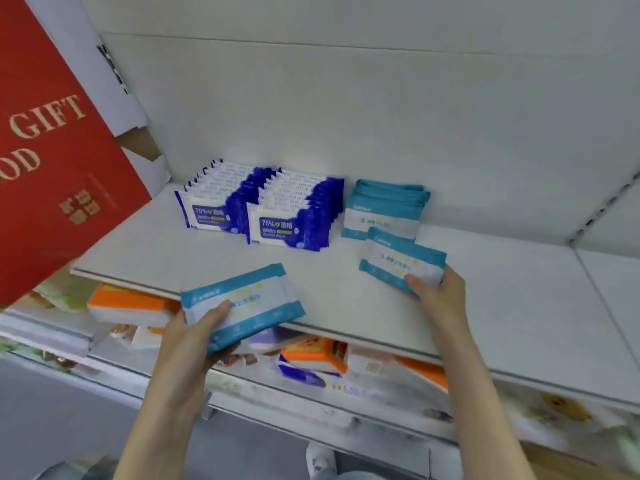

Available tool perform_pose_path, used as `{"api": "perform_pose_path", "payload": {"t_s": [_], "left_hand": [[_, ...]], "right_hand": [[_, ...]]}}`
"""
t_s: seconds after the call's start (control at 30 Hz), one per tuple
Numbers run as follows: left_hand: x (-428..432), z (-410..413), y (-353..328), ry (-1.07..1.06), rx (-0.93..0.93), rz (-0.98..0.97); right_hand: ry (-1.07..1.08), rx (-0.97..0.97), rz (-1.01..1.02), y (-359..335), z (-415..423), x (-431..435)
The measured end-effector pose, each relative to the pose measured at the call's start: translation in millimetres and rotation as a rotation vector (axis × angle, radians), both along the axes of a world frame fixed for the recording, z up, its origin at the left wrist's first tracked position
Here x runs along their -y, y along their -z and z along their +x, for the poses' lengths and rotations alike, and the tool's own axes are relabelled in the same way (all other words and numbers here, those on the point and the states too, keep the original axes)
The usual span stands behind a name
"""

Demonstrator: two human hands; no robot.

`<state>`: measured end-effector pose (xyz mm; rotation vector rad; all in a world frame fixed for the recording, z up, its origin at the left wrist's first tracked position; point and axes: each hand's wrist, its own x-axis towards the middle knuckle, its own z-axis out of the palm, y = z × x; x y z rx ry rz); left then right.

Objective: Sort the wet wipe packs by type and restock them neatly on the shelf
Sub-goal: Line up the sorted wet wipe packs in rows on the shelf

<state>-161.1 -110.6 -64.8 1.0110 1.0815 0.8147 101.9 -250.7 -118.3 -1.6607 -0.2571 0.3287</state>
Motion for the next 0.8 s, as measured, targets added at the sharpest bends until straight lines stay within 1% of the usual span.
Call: {"api": "perform_pose_path", "payload": {"t_s": [0.1, 0.17, 0.33, 0.5, 0.57, 0.67, 0.7, 0.73, 0.8], "left_hand": [[-10.6, 26.9, 6.8, 0.032, -0.034, -0.026], [-17.9, 37.9, 9.5, 0.045, -0.060, -0.054], [-41.6, 62.7, 9.0, 0.066, -0.086, -0.044], [-55.1, 86.4, 4.4, 0.109, -0.127, -0.022], [-56.0, 94.5, 4.8, 0.158, -0.133, 0.012], [-54.0, 110.7, 5.4, 0.313, -0.125, 0.082], [-52.4, 117.6, 6.2, 0.362, -0.125, 0.097], [-50.1, 125.4, 7.5, 0.405, -0.124, 0.112], [-43.6, 142.4, 10.3, 0.484, -0.104, 0.138]], "right_hand": [[-0.024, 0.212, -0.162, 9.0, 22.1, -20.4], [-0.037, 0.290, -0.214, 13.3, 32.9, -31.4], [0.015, 0.372, -0.334, 26.1, 65.6, -53.6], [0.104, 0.421, -0.414, 31.2, 70.9, -58.8], [0.155, 0.402, -0.389, 27.0, 66.0, -56.6], [0.235, 0.308, -0.247, 14.1, 53.8, -45.8], [0.226, 0.285, -0.200, 8.9, 49.3, -41.1], [0.166, 0.263, -0.157, 5.4, 44.9, -36.2], [-0.099, 0.185, -0.093, 1.3, 35.0, -29.2]]}}
